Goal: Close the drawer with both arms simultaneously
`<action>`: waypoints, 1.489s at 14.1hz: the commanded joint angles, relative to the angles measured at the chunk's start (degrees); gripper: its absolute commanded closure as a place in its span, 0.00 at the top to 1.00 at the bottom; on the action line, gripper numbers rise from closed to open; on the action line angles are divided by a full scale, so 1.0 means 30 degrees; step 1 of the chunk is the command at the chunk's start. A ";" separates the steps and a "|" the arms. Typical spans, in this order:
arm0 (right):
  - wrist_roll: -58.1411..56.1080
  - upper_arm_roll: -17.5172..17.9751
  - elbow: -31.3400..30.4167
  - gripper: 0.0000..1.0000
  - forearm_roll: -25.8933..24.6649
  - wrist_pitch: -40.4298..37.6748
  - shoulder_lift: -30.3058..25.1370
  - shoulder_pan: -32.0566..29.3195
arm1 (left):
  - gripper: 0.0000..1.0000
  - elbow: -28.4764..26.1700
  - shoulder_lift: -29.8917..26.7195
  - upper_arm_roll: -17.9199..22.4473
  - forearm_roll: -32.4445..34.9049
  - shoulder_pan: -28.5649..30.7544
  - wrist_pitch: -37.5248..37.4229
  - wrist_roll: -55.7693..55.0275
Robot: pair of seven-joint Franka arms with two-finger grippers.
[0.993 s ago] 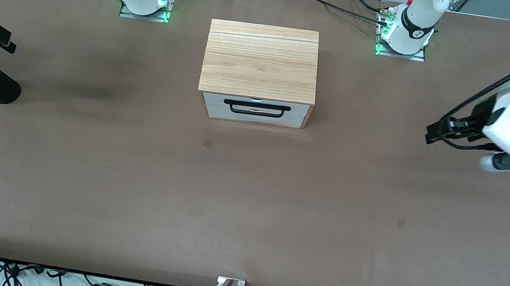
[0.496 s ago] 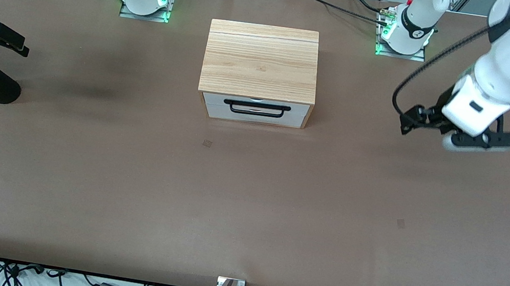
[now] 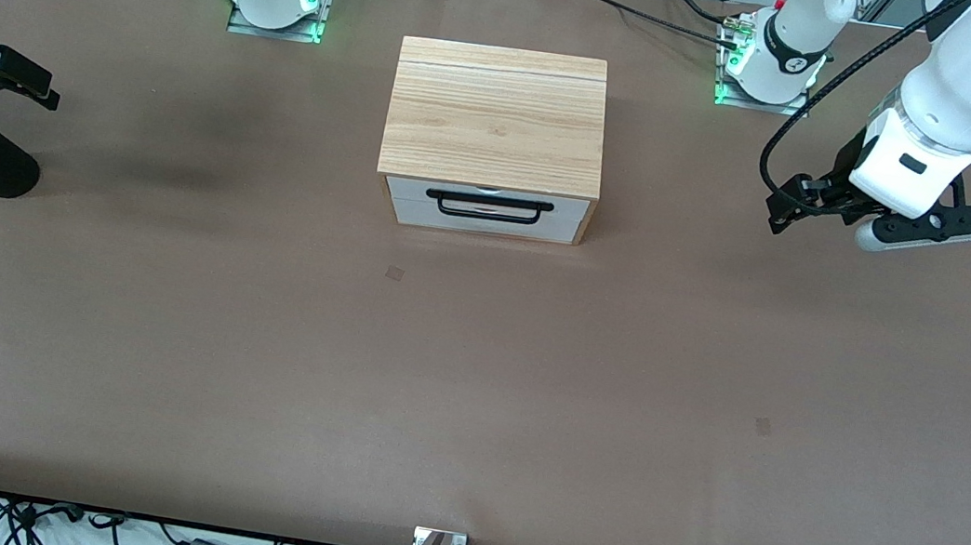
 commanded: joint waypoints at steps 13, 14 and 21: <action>0.0039 0.0268 0.0086 1.00 -0.0186 0.0114 0.0061 -0.0225 | 1.00 0.0789 0.0574 0.0299 -0.0167 -0.0295 -0.0787 0.1486; 0.0038 0.0268 0.0087 1.00 -0.0186 0.0114 0.0061 -0.0225 | 1.00 0.0789 0.0603 0.0300 -0.0167 -0.0034 -0.0787 0.3093; -0.0079 0.0268 0.0057 1.00 -0.0186 0.0085 0.0061 -0.0255 | 1.00 0.0819 0.0604 0.0270 -0.0167 0.0145 -0.1373 0.3314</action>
